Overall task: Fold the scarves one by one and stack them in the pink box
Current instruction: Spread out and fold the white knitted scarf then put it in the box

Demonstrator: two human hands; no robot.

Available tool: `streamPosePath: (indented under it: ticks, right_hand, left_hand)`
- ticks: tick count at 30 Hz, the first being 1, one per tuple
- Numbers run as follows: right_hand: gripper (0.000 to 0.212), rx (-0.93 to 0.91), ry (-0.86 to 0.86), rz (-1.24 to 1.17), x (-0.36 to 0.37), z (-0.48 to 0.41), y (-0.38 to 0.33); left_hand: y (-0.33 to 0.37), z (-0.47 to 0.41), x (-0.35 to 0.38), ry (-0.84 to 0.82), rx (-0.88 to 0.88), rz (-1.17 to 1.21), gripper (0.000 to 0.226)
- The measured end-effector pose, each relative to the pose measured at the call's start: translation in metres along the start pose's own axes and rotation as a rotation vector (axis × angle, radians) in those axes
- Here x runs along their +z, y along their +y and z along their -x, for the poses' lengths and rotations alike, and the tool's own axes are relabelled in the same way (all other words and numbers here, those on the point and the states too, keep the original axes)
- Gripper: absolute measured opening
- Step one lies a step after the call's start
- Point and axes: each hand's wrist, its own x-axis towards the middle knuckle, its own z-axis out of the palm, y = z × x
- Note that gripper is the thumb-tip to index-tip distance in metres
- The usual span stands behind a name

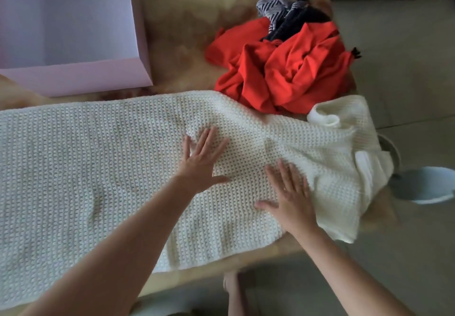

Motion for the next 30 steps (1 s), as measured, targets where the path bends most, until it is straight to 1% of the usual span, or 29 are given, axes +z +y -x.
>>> streamPosePath:
  ticks: [3,5,7,8,10,11,12,14,16,18,21,22,24,25,27,28,30]
  right_hand:
    - [0.103,0.045,-0.042,-0.044,-0.006,-0.01,0.014]
    - [0.103,0.056,0.014,-0.093,-0.01,-0.007,0.004]
    - [0.095,-0.017,0.082,-0.111,-0.005,0.011,-0.011]
    - [0.091,-0.062,0.105,-0.113,0.0,0.023,-0.017]
    - [0.087,-0.122,0.086,-0.115,0.012,0.043,-0.023]
    - [0.084,-0.127,0.069,-0.128,0.016,0.049,-0.023]
    - [0.079,-0.122,0.071,-0.16,0.016,0.051,-0.02]
    - [0.065,-0.096,0.122,-0.293,0.006,0.047,-0.013]
    - [0.056,-0.048,0.209,-0.423,-0.011,0.042,-0.002]
    - [0.047,0.086,0.344,-0.479,-0.022,0.044,0.019]
    - [0.046,0.389,0.476,-0.611,-0.027,0.057,0.057]
    - [0.047,0.485,0.486,-0.629,-0.026,0.063,0.068]
    - [0.05,0.646,0.452,-0.691,-0.021,0.071,0.087]
    - [0.053,0.731,0.427,-0.796,-0.019,0.072,0.095]
    - [0.053,0.893,0.397,-1.097,-0.02,0.066,0.106]
    - [0.055,0.954,0.391,-1.211,-0.022,0.062,0.11]
    - [0.056,1.03,0.372,-1.314,-0.022,0.052,0.118]
  left_hand:
    - [0.01,-0.006,0.006,0.021,-0.058,0.001,0.102]
    - [0.014,-0.005,0.008,0.06,-0.042,0.0,0.099]
    - [0.019,0.0,0.007,0.156,0.043,0.018,0.092]
    - [0.023,0.002,0.006,0.17,0.091,0.029,0.086]
    - [0.03,0.006,0.005,0.078,0.146,0.017,0.077]
    - [0.033,0.006,0.005,0.039,0.139,0.006,0.074]
    - [0.035,0.004,0.003,0.051,0.112,0.026,0.069]
    - [0.044,-0.004,-0.006,0.166,0.079,0.126,0.055]
    - [0.059,-0.018,-0.02,0.269,0.105,0.194,0.045]
    - [0.079,-0.035,-0.036,0.339,0.139,0.241,0.042]
    - [0.112,-0.063,-0.058,0.42,0.21,0.286,0.048]
    - [0.123,-0.073,-0.064,0.414,0.228,0.292,0.049]
    - [0.144,-0.092,-0.071,0.328,0.237,0.304,0.053]
    - [0.152,-0.101,-0.072,0.287,0.226,0.3,0.055]
    - [0.167,-0.116,-0.073,0.239,0.188,0.274,0.062]
    - [0.174,-0.123,-0.072,0.211,0.162,0.255,0.065]
    - [0.187,-0.134,-0.069,0.145,0.113,0.205,0.072]
